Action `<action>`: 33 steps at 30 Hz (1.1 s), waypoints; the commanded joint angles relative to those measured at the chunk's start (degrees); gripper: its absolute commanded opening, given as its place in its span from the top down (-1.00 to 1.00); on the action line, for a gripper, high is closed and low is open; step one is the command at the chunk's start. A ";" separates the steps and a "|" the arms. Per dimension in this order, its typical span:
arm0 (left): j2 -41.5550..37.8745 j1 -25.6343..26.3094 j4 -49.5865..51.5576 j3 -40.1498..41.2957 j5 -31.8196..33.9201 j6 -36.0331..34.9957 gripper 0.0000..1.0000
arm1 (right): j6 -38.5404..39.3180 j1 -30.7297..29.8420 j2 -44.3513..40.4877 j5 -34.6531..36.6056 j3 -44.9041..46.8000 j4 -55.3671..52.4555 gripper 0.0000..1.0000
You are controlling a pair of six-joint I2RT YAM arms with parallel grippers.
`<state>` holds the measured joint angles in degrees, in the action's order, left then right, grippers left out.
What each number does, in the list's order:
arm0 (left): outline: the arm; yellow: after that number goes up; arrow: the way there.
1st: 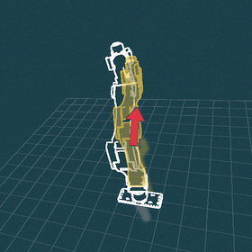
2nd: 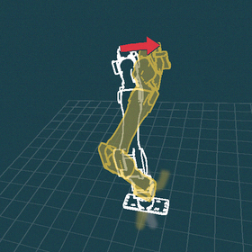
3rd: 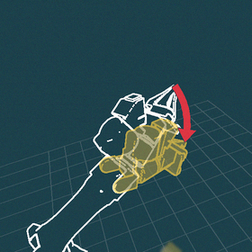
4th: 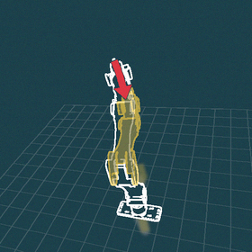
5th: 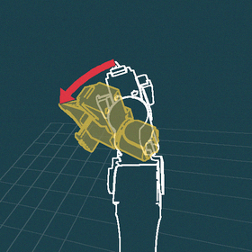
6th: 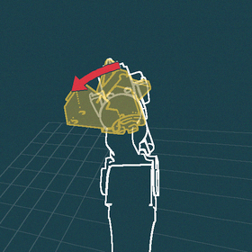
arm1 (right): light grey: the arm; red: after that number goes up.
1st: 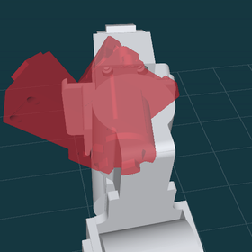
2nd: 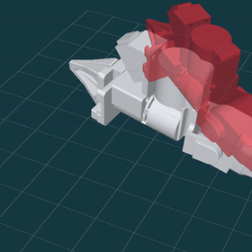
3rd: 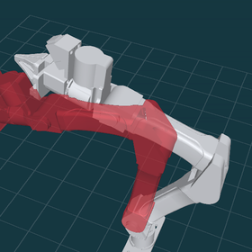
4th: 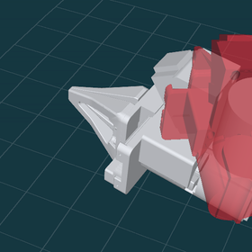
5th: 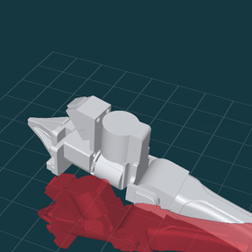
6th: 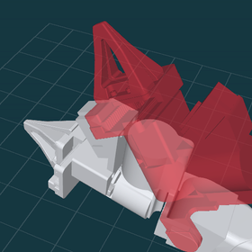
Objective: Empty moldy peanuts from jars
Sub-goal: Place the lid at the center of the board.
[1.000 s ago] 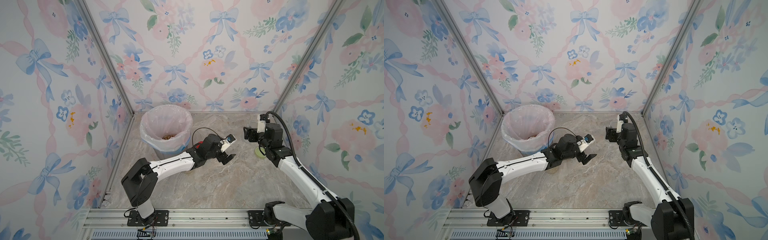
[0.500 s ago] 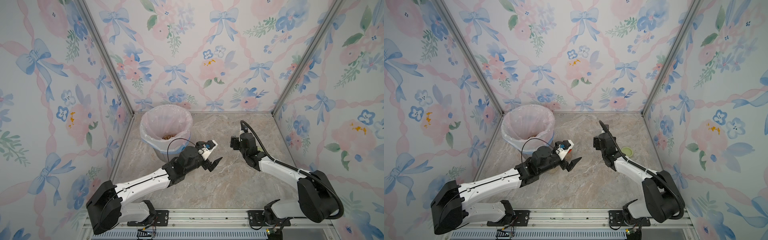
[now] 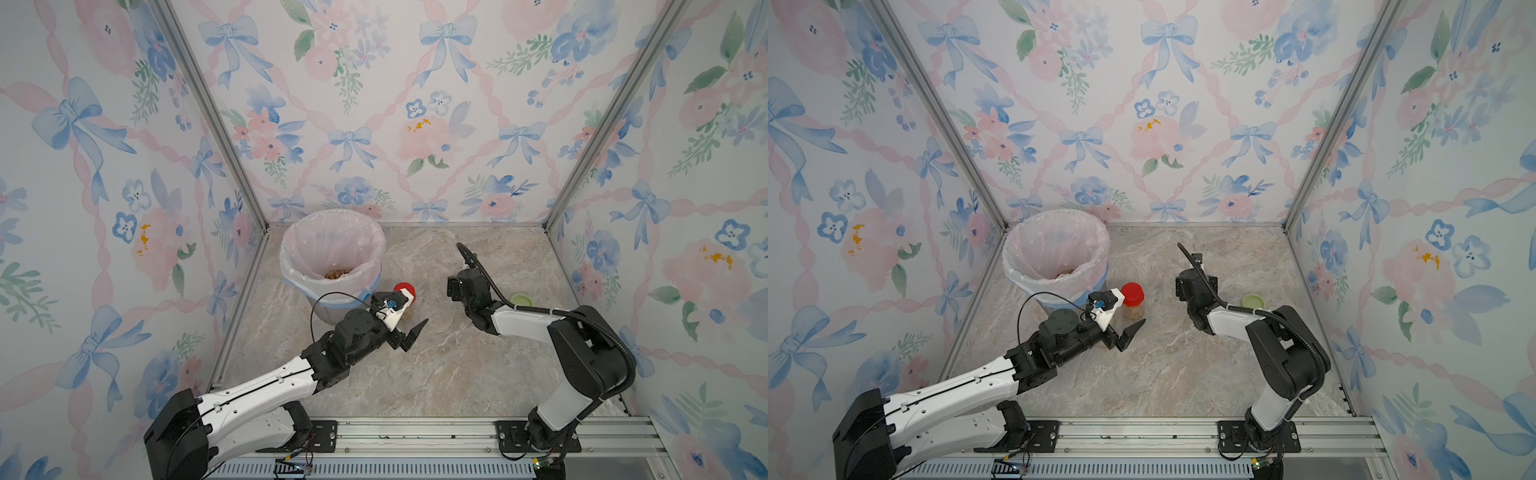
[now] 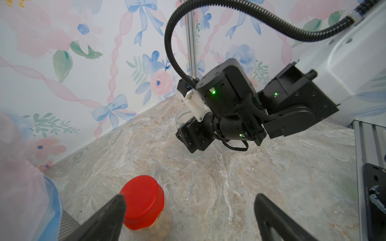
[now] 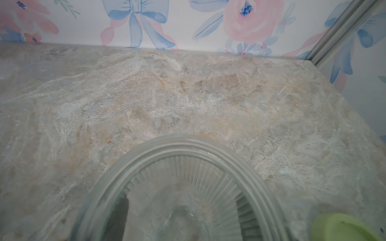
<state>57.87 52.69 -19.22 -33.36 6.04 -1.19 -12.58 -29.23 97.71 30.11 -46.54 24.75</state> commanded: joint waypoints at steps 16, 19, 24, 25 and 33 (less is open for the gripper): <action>-0.74 -0.31 -0.91 0.85 1.10 -0.01 -0.96 | -2.65 -1.31 7.08 -1.09 -4.73 7.03 -0.17; -0.55 -0.37 -0.89 0.76 1.25 -0.25 -0.96 | -2.76 -1.55 6.66 -1.10 -4.40 6.47 -0.35; -0.62 -0.31 -0.93 0.54 0.83 -0.65 -0.96 | -3.19 -2.05 6.06 -0.81 -4.39 4.22 -0.66; -0.65 -0.35 -0.91 0.66 0.90 -0.78 -0.96 | -3.33 -2.12 5.96 -0.53 -4.43 3.75 -0.69; -2.20 -0.37 -0.84 1.22 1.77 -1.33 -0.96 | -3.98 -2.50 5.25 0.39 -3.60 3.29 -0.92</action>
<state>56.95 52.69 -19.25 -32.71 6.92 -1.45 -15.55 -31.24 104.38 29.63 -50.89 29.12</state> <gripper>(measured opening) 0.979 0.956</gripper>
